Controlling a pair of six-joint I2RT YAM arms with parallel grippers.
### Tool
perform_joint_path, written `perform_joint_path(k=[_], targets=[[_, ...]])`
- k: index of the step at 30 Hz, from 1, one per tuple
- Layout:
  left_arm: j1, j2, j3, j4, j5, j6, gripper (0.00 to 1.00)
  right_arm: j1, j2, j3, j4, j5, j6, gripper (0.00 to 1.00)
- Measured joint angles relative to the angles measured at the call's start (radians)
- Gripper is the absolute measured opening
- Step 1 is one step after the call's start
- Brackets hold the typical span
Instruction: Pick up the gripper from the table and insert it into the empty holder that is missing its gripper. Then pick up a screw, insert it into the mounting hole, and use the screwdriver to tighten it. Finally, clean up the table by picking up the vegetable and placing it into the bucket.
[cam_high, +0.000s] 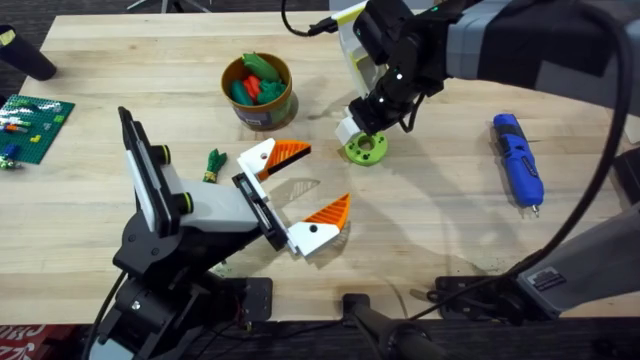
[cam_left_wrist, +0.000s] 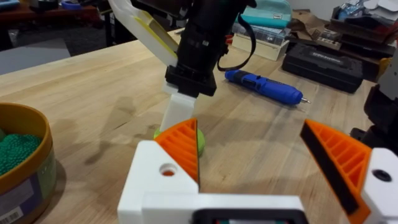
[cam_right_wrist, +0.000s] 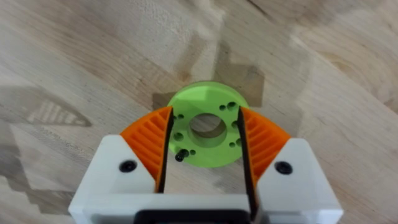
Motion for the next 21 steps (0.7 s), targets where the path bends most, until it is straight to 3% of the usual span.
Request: perform_joint_path(k=[8, 17, 21], targets=[[0.000, 0.000, 0.000, 0.000, 0.000, 0.000, 0.984, -0.008, -0.057, 0.030, -0.071, -0.015, 0.005, 0.587], [0.000, 0.000, 0.000, 0.000, 0.000, 0.000, 0.984, 0.019, -0.315, 0.055, -0.206, 0.108, 0.049, 0.587], [0.000, 0.000, 0.000, 0.000, 0.000, 0.000, 0.984, 0.067, -0.385, 0.011, -0.183, 0.155, 0.095, 0.587]])
